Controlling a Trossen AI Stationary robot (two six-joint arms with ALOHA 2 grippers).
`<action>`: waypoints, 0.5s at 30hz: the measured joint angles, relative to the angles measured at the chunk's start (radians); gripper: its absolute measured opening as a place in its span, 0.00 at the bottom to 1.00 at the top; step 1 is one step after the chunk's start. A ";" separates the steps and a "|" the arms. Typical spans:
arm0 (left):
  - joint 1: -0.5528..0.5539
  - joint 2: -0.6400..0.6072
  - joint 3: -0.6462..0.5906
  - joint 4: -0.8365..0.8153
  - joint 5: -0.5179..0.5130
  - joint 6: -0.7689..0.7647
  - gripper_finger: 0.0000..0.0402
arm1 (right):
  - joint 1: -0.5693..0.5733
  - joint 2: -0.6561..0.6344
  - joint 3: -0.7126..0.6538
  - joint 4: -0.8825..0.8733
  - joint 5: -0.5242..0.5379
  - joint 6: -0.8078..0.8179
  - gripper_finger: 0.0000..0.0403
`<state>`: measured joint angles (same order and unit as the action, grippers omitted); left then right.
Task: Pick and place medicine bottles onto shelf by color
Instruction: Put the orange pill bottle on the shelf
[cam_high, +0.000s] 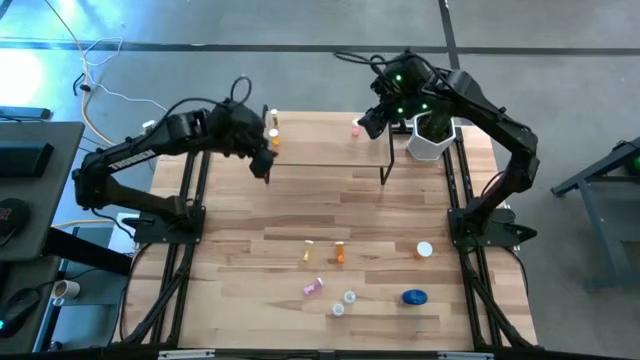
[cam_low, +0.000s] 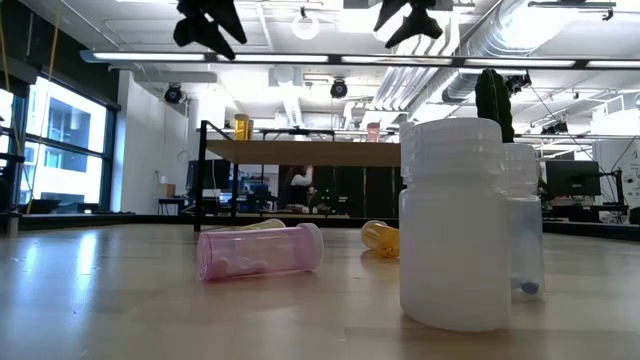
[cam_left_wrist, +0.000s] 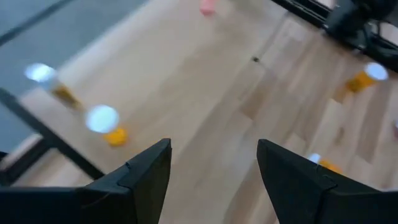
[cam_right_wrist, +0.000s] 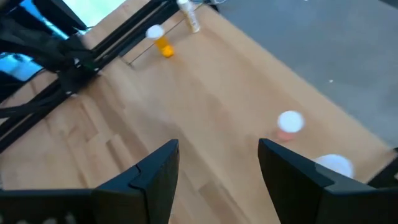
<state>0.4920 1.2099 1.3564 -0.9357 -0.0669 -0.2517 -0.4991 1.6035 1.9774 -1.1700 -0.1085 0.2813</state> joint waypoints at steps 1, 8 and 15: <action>-0.013 -0.008 -0.025 0.019 0.006 -0.012 0.57 | 0.013 0.000 0.000 -0.001 0.000 0.010 0.52; -0.109 -0.076 -0.200 0.169 0.030 -0.124 0.57 | 0.108 0.000 -0.012 -0.013 0.000 0.062 0.52; -0.223 -0.142 -0.352 0.352 0.020 -0.195 0.57 | 0.206 0.000 -0.085 -0.048 -0.009 0.096 0.52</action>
<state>0.2693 1.0676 1.0041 -0.5838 -0.0470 -0.4468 -0.2927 1.6035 1.8926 -1.2176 -0.1177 0.3775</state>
